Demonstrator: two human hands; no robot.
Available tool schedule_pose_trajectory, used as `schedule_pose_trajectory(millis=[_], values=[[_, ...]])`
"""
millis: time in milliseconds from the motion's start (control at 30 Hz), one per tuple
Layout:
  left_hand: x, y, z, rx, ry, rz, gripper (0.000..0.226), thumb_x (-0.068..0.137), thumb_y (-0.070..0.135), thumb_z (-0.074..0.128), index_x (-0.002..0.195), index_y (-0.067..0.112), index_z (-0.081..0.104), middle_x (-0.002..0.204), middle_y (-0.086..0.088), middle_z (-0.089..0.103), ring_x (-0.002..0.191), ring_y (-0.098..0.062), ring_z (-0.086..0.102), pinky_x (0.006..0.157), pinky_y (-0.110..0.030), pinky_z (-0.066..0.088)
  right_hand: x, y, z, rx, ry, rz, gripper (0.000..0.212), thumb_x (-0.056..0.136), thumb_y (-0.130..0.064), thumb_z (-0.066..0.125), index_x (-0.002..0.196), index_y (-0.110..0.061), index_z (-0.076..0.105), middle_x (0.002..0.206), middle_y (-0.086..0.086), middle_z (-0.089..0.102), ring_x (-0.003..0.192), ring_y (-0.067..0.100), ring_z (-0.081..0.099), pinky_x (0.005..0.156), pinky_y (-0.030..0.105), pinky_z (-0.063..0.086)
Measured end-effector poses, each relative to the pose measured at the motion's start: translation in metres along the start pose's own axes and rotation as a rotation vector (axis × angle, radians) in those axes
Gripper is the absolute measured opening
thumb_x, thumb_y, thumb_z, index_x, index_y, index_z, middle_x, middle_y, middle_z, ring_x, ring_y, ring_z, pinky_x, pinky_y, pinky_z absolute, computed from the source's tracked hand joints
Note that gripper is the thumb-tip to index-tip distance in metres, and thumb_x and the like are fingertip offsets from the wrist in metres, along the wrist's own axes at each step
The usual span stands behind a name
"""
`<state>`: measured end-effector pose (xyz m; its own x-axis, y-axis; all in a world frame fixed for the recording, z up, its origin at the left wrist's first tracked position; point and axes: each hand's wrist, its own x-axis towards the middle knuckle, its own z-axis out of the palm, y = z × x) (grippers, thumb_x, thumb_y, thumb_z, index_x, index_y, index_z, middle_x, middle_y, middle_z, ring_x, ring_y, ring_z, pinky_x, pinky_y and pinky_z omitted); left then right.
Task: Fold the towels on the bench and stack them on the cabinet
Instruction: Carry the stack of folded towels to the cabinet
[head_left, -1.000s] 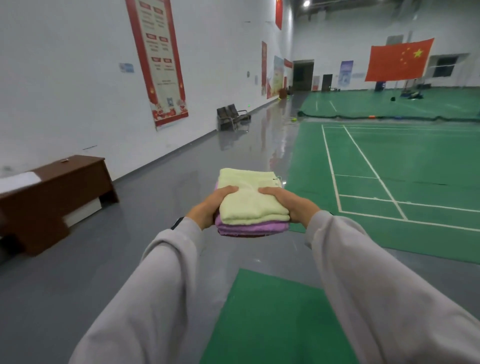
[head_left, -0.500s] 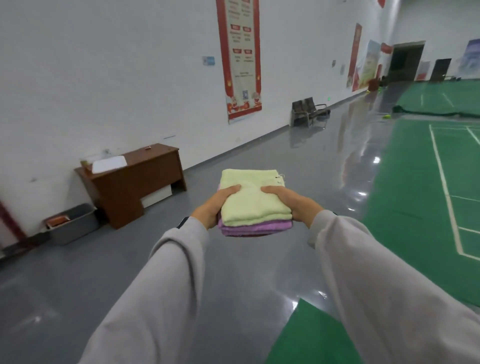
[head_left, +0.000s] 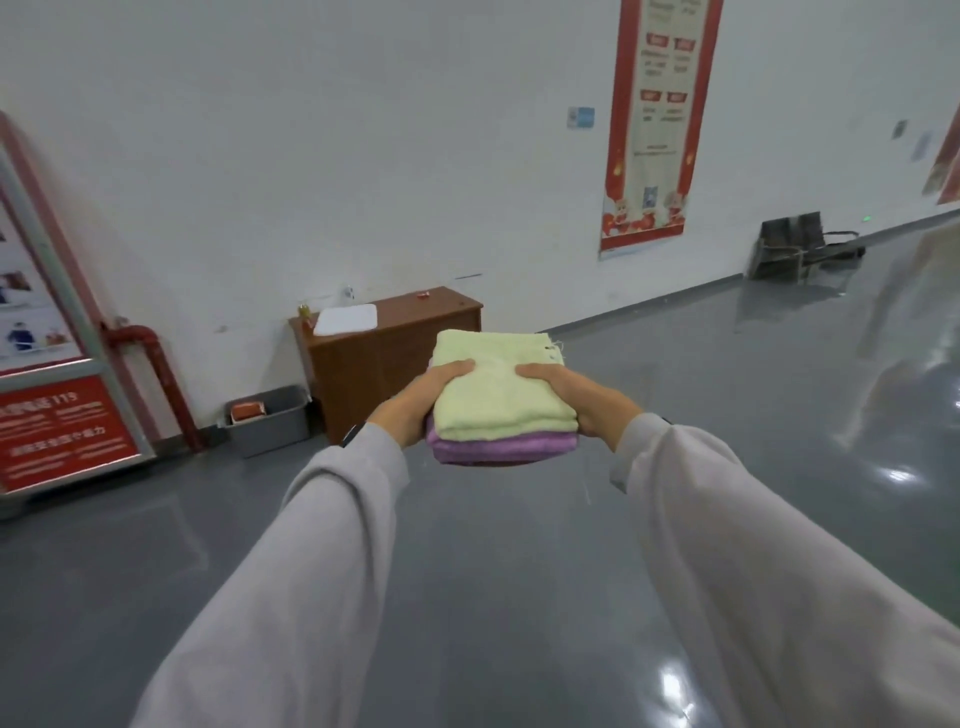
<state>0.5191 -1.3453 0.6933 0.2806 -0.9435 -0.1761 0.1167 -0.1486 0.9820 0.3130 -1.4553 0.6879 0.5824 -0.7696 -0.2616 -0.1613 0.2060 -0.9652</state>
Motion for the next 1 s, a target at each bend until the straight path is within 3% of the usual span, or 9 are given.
schedule_pose_trajectory(millis=[167,267,333,500,633,733,900,1000], values=[[0.105,0.043,-0.049,-0.088,0.066,-0.004,0.061,0.081,0.044,0.084,0.131,0.022,0.058,0.124,-0.01,0.071,0.115,-0.029,0.068,0.109,-0.043,0.049,0.143,-0.054,0.006,-0.048,-0.06,0.001,0.073,0.07,-0.052,0.084,0.132,-0.02,0.062,0.113,0.008,0.077,0.106,0.029,0.073,0.101,0.045,0.056],[0.154,0.057,-0.073,-0.099,0.101,-0.038,0.051,0.082,0.047,0.082,0.122,0.023,0.06,0.121,-0.009,0.071,0.113,-0.029,0.067,0.109,-0.043,0.049,0.204,-0.079,0.013,-0.05,-0.093,0.0,0.063,0.076,-0.049,0.082,0.129,-0.019,0.063,0.112,0.009,0.077,0.106,0.029,0.074,0.101,0.044,0.056],[0.2,0.072,-0.096,-0.101,0.136,-0.024,0.06,0.078,0.05,0.084,0.125,0.022,0.06,0.122,-0.009,0.072,0.113,-0.029,0.067,0.107,-0.043,0.05,0.258,-0.1,0.019,-0.037,-0.126,-0.016,0.058,0.08,-0.045,0.08,0.129,-0.018,0.064,0.114,0.009,0.076,0.107,0.029,0.073,0.102,0.044,0.055],[0.322,0.092,-0.169,-0.065,0.201,0.061,0.076,0.068,0.057,0.089,0.131,0.025,0.062,0.127,-0.007,0.071,0.115,-0.028,0.068,0.108,-0.044,0.05,0.39,-0.143,0.043,-0.099,-0.167,-0.035,0.076,0.066,-0.052,0.088,0.13,-0.018,0.064,0.113,0.008,0.077,0.105,0.029,0.074,0.101,0.045,0.056],[0.41,0.11,-0.224,-0.088,0.257,0.125,0.058,0.08,0.045,0.084,0.13,0.022,0.063,0.121,-0.006,0.074,0.11,-0.025,0.072,0.103,-0.039,0.053,0.497,-0.178,0.068,-0.139,-0.205,-0.027,0.071,0.07,-0.055,0.084,0.128,-0.02,0.064,0.11,0.007,0.078,0.104,0.028,0.074,0.098,0.042,0.057],[0.473,0.13,-0.267,-0.085,0.314,0.149,0.063,0.081,0.044,0.084,0.135,0.022,0.06,0.119,-0.009,0.075,0.109,-0.027,0.072,0.097,-0.04,0.058,0.577,-0.208,0.088,-0.178,-0.246,-0.009,0.072,0.067,-0.06,0.084,0.125,-0.023,0.065,0.11,0.007,0.078,0.103,0.029,0.074,0.096,0.042,0.058],[0.568,0.156,-0.341,-0.123,0.365,0.135,0.055,0.087,0.043,0.077,0.134,0.016,0.063,0.119,-0.012,0.074,0.112,-0.03,0.071,0.106,-0.045,0.052,0.7,-0.258,0.132,-0.208,-0.3,-0.079,0.056,0.084,-0.047,0.078,0.128,-0.015,0.064,0.111,0.009,0.077,0.104,0.028,0.073,0.095,0.039,0.058],[0.615,0.165,-0.387,-0.15,0.425,0.142,0.051,0.089,0.042,0.076,0.132,0.017,0.063,0.119,-0.012,0.074,0.111,-0.03,0.071,0.101,-0.043,0.055,0.778,-0.27,0.165,-0.202,-0.341,-0.072,0.065,0.077,-0.051,0.082,0.129,-0.018,0.061,0.112,0.009,0.077,0.102,0.028,0.074,0.093,0.041,0.06]])
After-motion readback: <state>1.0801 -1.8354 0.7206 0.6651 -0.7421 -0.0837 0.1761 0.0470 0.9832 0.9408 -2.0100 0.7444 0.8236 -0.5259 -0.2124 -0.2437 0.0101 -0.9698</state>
